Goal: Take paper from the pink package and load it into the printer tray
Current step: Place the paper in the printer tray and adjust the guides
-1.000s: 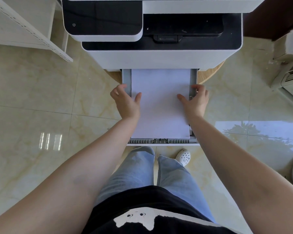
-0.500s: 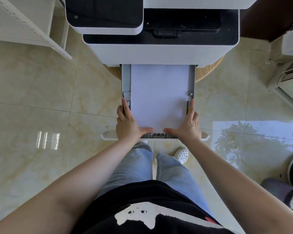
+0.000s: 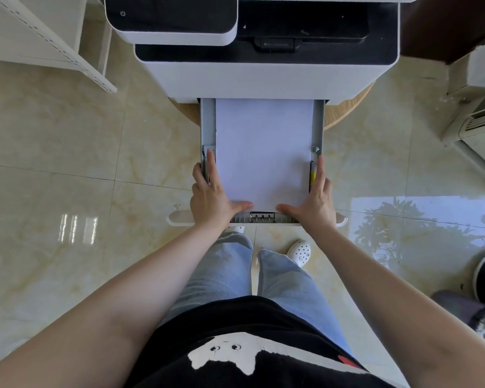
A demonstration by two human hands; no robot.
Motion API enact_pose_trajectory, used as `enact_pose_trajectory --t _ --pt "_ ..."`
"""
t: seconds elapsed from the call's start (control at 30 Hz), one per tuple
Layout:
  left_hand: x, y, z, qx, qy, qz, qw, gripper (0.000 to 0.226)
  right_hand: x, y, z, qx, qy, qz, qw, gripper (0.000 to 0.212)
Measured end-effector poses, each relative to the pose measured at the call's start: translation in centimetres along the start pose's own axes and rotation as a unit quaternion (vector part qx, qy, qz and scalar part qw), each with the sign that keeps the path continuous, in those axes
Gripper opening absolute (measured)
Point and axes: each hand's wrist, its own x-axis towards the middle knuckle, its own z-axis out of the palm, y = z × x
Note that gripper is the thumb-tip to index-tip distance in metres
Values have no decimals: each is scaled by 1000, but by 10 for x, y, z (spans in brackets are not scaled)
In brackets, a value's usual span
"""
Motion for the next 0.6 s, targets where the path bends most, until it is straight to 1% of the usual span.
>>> enact_pose_trajectory --t 0.1,0.27,0.4,0.6 --pt "1 -1 0 -13 -6 4 1000 149 0 2 -3 39 -26 -9 999 145" --pt "-5 -12 -1 -31 -58 44 997 150 -3 8 -11 50 -64 -38 996 145" --pt "-4 -12 -3 -28 -54 57 997 148 -3 6 -9 51 -60 -47 996 143" --pt "-5 -9 -1 -35 -28 35 998 137 -2 7 -6 62 -38 -33 997 140"
